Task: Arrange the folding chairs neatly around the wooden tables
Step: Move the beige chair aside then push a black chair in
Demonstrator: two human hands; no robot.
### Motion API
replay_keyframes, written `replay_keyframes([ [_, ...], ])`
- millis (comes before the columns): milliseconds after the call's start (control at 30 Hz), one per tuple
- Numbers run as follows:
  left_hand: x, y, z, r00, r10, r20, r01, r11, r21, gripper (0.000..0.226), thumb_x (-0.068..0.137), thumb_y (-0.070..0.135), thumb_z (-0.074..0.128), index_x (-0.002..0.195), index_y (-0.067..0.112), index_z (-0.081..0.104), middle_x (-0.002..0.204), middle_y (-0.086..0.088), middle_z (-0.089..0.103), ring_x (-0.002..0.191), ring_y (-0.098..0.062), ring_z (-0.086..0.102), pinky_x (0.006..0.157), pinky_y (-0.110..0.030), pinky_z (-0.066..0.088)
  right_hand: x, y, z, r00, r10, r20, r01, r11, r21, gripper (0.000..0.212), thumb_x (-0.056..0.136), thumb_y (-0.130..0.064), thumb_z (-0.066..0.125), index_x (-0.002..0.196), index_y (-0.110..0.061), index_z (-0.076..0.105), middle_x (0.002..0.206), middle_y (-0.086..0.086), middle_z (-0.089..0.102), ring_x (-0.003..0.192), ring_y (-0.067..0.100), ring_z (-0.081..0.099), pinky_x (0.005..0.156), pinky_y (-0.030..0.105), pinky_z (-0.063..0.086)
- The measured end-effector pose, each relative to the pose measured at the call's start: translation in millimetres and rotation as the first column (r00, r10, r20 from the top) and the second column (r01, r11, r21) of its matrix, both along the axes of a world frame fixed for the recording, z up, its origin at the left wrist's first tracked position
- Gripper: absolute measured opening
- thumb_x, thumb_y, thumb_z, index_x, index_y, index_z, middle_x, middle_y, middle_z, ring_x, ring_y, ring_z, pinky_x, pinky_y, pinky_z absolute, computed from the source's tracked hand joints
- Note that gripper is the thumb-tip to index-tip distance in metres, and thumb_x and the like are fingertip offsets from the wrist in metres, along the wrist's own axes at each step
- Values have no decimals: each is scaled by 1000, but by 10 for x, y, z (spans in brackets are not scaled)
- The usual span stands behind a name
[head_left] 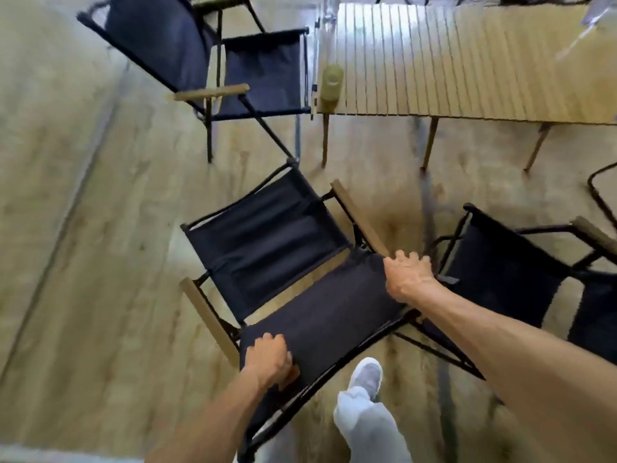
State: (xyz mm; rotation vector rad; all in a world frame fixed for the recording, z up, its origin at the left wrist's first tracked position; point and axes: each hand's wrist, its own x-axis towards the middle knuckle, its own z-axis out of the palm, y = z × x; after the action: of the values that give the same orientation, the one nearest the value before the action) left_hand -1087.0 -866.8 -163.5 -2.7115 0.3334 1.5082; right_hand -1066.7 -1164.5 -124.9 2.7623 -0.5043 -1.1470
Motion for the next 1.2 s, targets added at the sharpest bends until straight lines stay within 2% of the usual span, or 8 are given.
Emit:
replay_keyframes([
  [67, -87, 79, -21, 995, 93, -22, -91, 994, 62, 42, 97, 36, 41, 129, 10, 48, 136, -15, 47, 126, -36, 46, 104, -45, 39, 8, -21, -146, 997, 28, -68, -29, 999, -16, 40, 92, -26, 52, 132, -20, 53, 132, 8, 52, 122, 36, 50, 98, 53, 39],
  [167, -298, 232, -115, 959, 282, 15, -281, 947, 153, 40, 98, 31, 40, 131, 9, 45, 137, -15, 44, 127, -36, 45, 103, -40, 37, -58, -49, -324, 995, 86, -49, -89, 994, -67, 37, 91, -25, 52, 128, -20, 57, 129, 8, 56, 117, 37, 55, 95, 54, 37],
  [267, -481, 324, -224, 789, 609, 74, -611, 770, 183, 48, 94, 31, 38, 137, 11, 40, 142, -22, 42, 125, -42, 46, 103, -44, 39, -85, -204, -422, 999, 29, -41, -31, 998, -48, 40, 94, -27, 47, 133, -17, 52, 131, 11, 55, 115, 37, 58, 94, 50, 41],
  [400, -473, 235, -254, 691, 715, 106, -721, 671, 177, 51, 96, 31, 41, 143, 13, 36, 139, -24, 47, 122, -41, 50, 100, -43, 40, -73, -433, -489, 999, -48, 10, 48, 999, 25, 40, 97, -27, 38, 133, -14, 49, 128, 11, 62, 114, 33, 61, 84, 41, 46],
  [567, -440, 151, -183, 708, 686, 168, -705, 675, 219, 43, 97, 29, 41, 135, 11, 45, 133, -21, 53, 119, -39, 53, 97, -43, 42, -117, -551, -480, 989, -135, 65, 133, 991, 33, 30, 99, -23, 44, 122, -12, 60, 118, 11, 66, 106, 33, 65, 73, 37, 42],
  [800, -205, -210, -178, 799, 559, 223, -589, 802, 102, 35, 93, 26, 42, 120, 9, 55, 122, -20, 62, 108, -38, 60, 90, -41, 49, -452, -1006, -371, 962, -270, 46, 270, 963, 9, 32, 99, -22, 40, 122, -14, 60, 120, 11, 64, 108, 33, 64, 80, 37, 47],
  [1033, 390, -808, -221, 882, 388, 267, -397, 918, -24, 31, 86, 23, 42, 107, 15, 62, 102, -11, 67, 89, -34, 65, 79, -39, 55, -1079, -1462, -371, 854, -521, -4, 521, 854, -3, 31, 98, -23, 38, 120, -13, 57, 115, 12, 63, 102, 32, 63, 73, 37, 44],
  [1200, 887, -1324, -179, 928, 225, 298, -230, 973, -18, 28, 85, 21, 49, 108, 12, 61, 105, -13, 66, 93, -35, 65, 76, -37, 53, -1177, -1703, -369, 766, -642, 12, 642, 766, -31, 33, 98, -23, 42, 125, -12, 57, 120, 14, 63, 107, 33, 63, 80, 37, 47],
])
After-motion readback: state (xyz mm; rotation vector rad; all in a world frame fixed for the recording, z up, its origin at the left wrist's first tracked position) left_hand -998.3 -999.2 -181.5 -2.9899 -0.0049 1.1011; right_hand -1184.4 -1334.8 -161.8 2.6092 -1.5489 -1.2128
